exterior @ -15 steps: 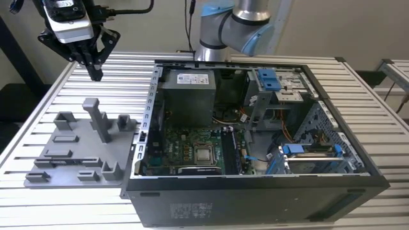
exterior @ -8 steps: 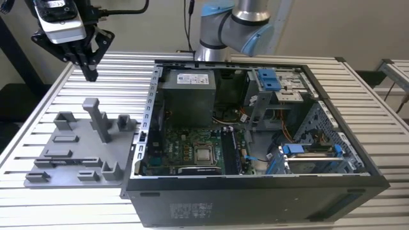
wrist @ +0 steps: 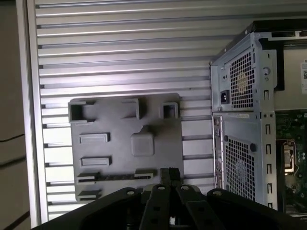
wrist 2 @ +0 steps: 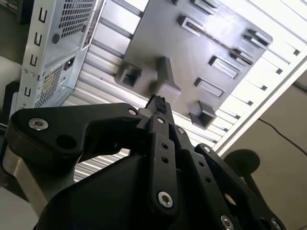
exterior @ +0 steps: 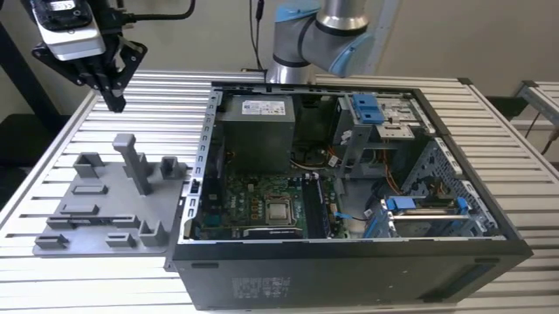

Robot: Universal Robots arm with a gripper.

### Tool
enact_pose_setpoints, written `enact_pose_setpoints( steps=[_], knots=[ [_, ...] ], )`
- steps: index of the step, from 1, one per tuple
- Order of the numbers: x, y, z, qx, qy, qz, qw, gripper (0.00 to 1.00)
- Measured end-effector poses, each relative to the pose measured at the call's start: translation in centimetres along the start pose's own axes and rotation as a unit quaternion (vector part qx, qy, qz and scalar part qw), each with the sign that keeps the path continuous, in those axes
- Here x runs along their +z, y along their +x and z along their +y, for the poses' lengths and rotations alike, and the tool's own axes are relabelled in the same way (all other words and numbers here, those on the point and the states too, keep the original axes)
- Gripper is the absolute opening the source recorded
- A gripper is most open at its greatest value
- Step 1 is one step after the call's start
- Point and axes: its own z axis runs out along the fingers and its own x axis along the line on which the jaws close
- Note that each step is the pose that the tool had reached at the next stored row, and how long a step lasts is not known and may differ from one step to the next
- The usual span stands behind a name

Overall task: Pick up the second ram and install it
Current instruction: 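Reach for the second ram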

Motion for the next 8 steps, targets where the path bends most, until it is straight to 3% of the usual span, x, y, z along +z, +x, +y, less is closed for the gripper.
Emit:
enact_pose_setpoints(
  steps=[8],
  knots=[
    [-0.04,1.1,-0.31,0.0,0.0,0.0,1.0,0.11]
  ],
)
